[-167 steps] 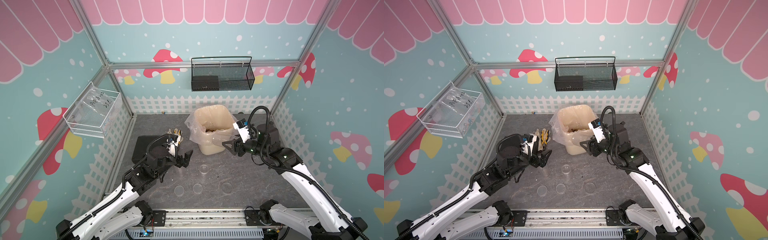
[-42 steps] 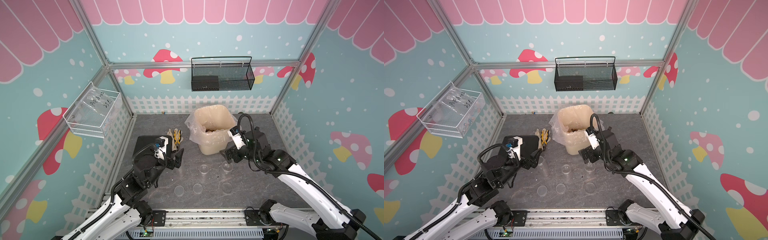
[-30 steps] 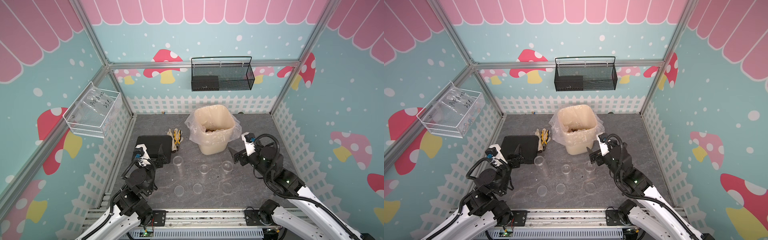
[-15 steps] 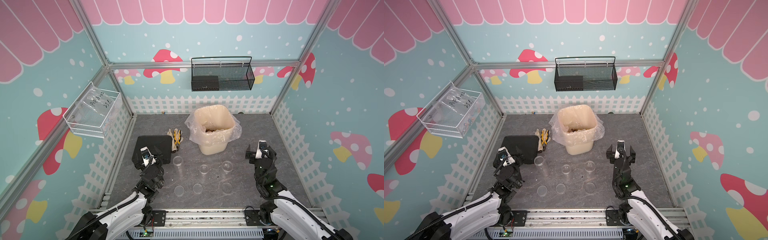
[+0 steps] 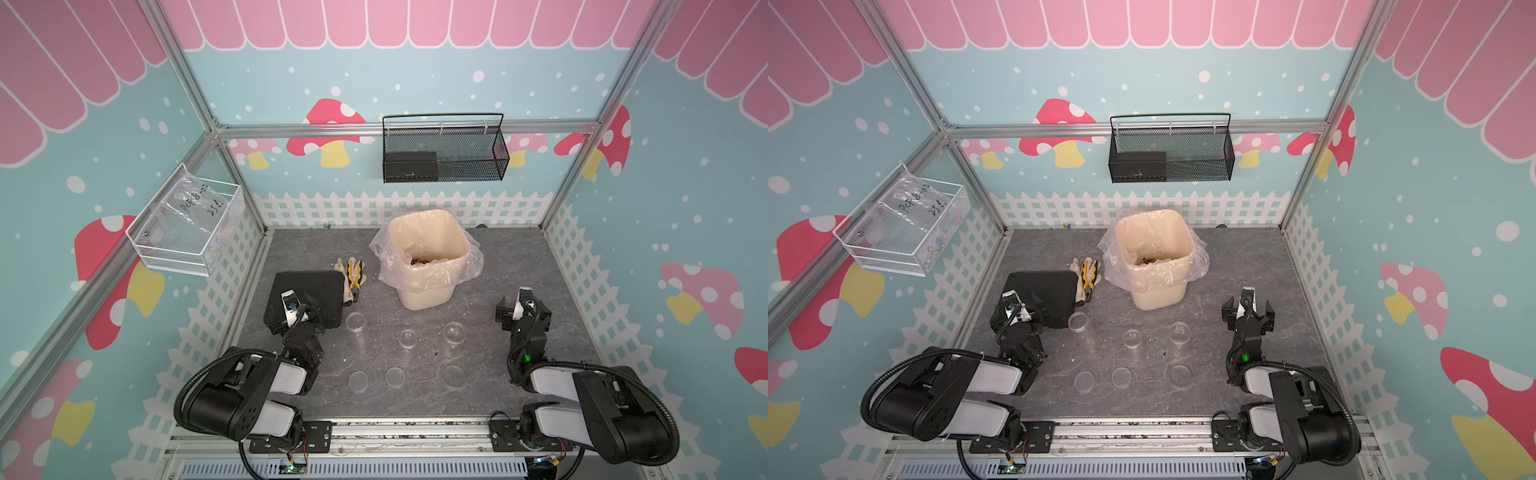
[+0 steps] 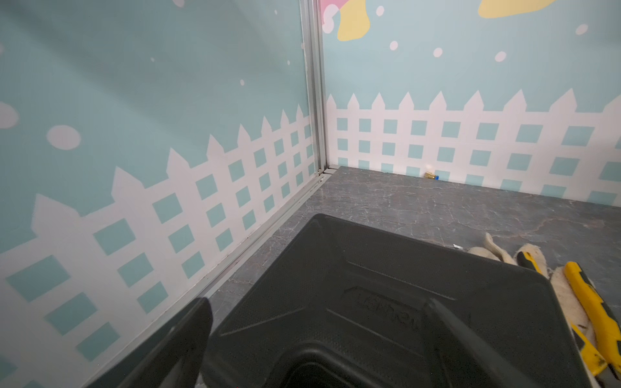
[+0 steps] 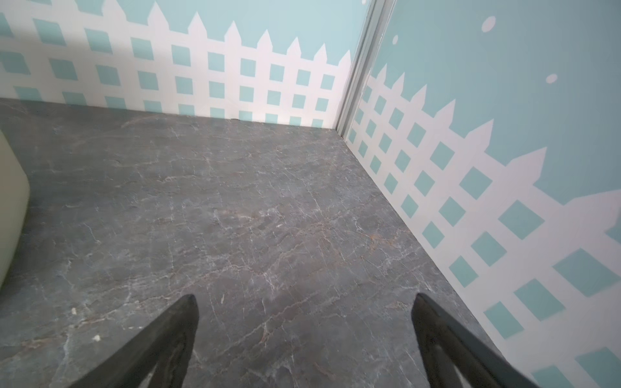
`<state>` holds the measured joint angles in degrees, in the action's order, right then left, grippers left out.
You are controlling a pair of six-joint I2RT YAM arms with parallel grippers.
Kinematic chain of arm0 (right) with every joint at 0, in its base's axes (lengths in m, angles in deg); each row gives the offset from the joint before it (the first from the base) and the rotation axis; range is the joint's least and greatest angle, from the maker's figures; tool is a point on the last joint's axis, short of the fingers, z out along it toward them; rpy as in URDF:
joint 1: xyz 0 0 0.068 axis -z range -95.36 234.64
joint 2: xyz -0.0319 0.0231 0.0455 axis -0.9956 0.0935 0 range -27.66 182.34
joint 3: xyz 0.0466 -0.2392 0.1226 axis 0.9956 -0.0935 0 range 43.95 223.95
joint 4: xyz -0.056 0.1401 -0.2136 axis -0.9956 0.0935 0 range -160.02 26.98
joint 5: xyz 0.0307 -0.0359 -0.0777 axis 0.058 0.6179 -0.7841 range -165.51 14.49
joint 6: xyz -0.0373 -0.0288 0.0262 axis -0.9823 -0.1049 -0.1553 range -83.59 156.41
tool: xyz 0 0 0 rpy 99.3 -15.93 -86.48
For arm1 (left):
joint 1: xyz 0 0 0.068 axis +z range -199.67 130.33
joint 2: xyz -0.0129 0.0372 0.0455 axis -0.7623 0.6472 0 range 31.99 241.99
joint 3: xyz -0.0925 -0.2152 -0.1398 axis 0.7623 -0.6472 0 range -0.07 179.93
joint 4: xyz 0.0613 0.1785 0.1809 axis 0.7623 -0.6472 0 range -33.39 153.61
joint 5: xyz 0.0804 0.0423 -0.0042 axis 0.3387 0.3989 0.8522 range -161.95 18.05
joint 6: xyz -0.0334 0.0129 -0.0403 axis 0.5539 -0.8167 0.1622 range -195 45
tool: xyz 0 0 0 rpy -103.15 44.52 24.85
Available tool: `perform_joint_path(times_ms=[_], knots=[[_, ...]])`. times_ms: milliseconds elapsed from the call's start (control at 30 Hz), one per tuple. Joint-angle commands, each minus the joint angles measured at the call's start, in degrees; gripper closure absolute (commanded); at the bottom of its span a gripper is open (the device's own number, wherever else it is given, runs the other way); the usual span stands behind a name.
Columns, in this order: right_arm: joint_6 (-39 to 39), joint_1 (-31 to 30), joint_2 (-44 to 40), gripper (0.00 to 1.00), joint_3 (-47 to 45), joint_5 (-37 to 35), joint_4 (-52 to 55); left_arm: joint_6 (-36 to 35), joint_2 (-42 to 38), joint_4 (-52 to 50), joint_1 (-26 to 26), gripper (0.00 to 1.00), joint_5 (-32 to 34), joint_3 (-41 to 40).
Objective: Empty the moldy dried flower tea in the jars
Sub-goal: Reset both arms
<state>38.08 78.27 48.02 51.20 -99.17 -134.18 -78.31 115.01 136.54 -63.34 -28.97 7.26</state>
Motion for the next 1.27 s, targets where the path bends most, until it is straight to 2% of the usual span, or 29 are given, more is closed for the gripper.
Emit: perform_joint_path(times_ms=[0,67,100,167,200,233,267,300,367,433,500,567,633,700,1233], knots=[[-2.2,2.0,5.6,0.00,-1.3,6.9,-16.3,2.5,4.1,4.1,3.1,0.01,-10.4,2.9],[-2.4,3.4,13.3,0.00,-1.8,9.3,-25.5,2.0,4.9,5.1,3.2,0.01,-12.4,2.8],[-2.9,3.4,14.0,0.00,-1.3,9.9,-26.4,2.7,3.7,2.4,3.3,0.01,-13.6,3.1],[-2.4,4.6,10.7,0.00,1.8,15.7,-14.2,3.6,3.8,-2.8,5.3,0.01,-19.6,4.9],[-3.4,4.8,13.0,0.00,3.0,17.2,-16.2,3.0,6.6,-1.6,6.5,0.01,-22.1,6.2],[-2.7,5.3,11.7,0.00,3.9,18.5,-11.8,2.4,8.3,-0.1,6.6,0.01,-21.3,6.7],[-2.0,6.1,11.1,0.00,4.7,19.6,-8.9,3.4,6.3,-4.2,6.6,0.01,-21.5,7.2],[-1.9,6.6,12.5,0.00,4.6,20.8,-11.9,4.4,4.1,-10.1,6.8,0.01,-22.0,8.5],[-1.7,6.6,11.5,0.00,5.0,20.7,-9.0,3.8,6.5,-10.3,7.2,0.01,-21.1,10.7],[-1.7,6.7,12.1,0.00,4.5,20.9,-11.1,6.7,4.8,-21.9,7.6,0.01,-18.5,14.7],[-1.8,6.6,11.9,0.00,4.6,20.8,-10.7,6.8,6.0,-17.8,9.1,0.01,-20.1,13.9],[-1.9,6.6,11.8,0.00,4.4,20.5,-11.1,7.6,4.6,-21.7,9.1,0.01,-20.5,14.6],[-2.0,6.5,12.0,0.00,4.3,20.5,-11.6,6.7,5.9,-18.6,9.0,0.01,-20.2,14.1],[-2.0,6.5,11.9,0.00,4.4,20.6,-11.4,7.4,4.9,-21.1,9.1,0.01,-20.5,14.4],[-1.9,6.5,11.9,0.00,4.4,20.6,-11.4,7.0,5.3,-19.9,9.3,0.01,-21.1,14.2]])
